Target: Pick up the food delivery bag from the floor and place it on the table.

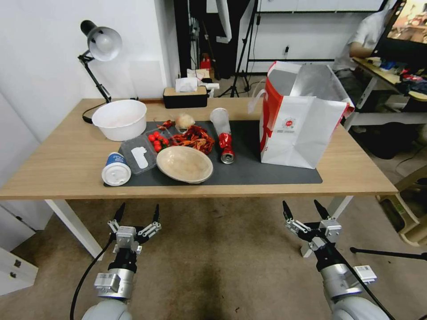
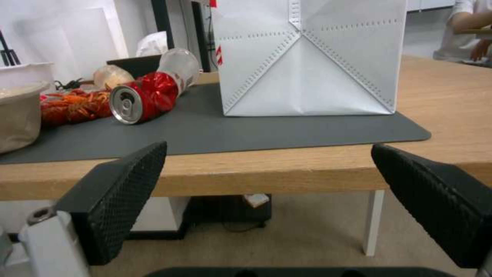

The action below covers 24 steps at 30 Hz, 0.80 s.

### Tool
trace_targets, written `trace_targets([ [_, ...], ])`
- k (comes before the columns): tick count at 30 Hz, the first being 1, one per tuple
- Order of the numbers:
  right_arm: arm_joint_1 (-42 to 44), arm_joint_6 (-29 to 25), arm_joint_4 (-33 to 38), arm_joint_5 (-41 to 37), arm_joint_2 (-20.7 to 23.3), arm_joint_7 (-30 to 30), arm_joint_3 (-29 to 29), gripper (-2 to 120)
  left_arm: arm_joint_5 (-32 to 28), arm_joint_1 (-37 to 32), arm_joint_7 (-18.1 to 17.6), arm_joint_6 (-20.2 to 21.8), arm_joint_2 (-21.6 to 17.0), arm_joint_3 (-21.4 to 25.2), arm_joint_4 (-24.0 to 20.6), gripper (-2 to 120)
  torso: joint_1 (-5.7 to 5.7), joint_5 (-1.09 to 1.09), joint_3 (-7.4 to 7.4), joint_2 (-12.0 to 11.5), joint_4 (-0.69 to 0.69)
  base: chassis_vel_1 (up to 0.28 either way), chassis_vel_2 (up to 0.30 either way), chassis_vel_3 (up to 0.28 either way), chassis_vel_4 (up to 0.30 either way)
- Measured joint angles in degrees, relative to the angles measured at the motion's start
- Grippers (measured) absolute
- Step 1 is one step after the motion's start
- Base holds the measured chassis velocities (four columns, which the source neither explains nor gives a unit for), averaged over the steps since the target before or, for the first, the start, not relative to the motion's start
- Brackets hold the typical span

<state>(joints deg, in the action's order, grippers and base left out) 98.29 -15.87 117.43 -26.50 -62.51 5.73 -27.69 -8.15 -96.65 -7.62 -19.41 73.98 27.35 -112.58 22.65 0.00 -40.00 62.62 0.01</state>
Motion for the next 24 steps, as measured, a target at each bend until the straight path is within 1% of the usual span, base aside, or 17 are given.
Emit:
trace_targets([
  [24,-0.02,0.08,0.03,-0.11,0.05,0.07,-0.05,100,-0.04,0.0,-0.1,0.06,-0.01,-0.01,-0.01,100,0.0,0.0,0.0,0.0,0.0,0.0,0.0,0.0,0.0],
])
